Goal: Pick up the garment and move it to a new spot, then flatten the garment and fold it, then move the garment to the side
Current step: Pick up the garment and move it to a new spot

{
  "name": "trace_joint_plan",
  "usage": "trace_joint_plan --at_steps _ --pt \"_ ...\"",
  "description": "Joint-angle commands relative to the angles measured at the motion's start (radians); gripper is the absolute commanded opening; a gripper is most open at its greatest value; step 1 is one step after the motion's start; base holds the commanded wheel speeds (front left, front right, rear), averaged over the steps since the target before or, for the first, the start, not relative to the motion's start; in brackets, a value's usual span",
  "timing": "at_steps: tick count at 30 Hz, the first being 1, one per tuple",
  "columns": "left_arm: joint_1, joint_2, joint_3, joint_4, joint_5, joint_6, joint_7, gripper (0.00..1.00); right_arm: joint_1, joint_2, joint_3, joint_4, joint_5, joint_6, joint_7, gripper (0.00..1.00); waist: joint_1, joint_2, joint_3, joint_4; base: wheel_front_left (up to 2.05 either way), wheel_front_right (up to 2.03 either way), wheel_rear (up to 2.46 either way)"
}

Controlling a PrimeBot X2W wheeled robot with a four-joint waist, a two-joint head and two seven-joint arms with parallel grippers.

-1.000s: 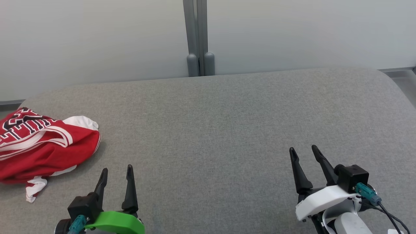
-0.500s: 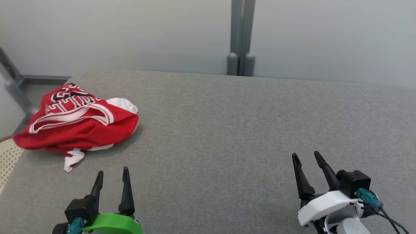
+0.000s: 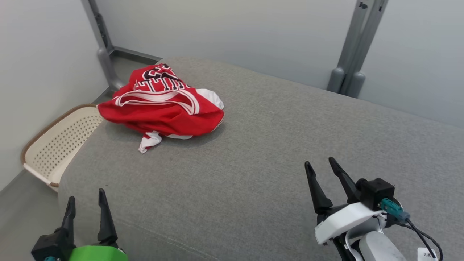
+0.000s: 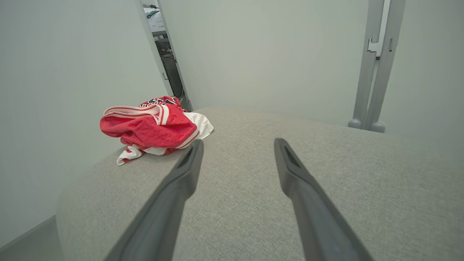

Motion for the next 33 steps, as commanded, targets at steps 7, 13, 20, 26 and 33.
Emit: trace_joint_plan --at_steps 7,13,20,26,33 --pt "0.052 -0.003 0.036 -0.054 0.002 0.015 0.0 1.0 -0.07 -0.005 0.065 0.042 0.015 0.0 -0.003 1.0 0.0 0.0 0.05 0.064 0.0 0.0 0.0" --pt "0.06 -0.003 0.039 -0.067 -0.022 0.023 0.0 1.0 -0.092 -0.005 0.071 0.057 0.012 0.0 -0.003 1.0 0.0 0.0 0.056 0.066 0.0 0.0 0.0" --pt "0.03 -0.004 0.013 -0.034 -0.022 0.03 0.0 1.0 -0.067 -0.005 0.059 0.059 0.014 0.0 -0.003 1.0 0.0 0.0 0.053 0.063 0.0 0.0 0.0" --pt "-0.093 0.012 -0.017 0.127 -0.011 0.006 0.028 1.0 -0.035 -0.005 0.023 0.038 -0.007 0.0 -0.003 1.0 0.0 0.0 0.049 0.054 0.0 0.0 0.0" --pt "-0.383 0.037 -0.004 0.354 -0.095 -0.03 0.181 1.0 -0.033 -0.004 0.01 -0.02 -0.057 0.0 0.009 1.0 0.0 0.0 0.135 -0.033 0.0 0.0 0.0"
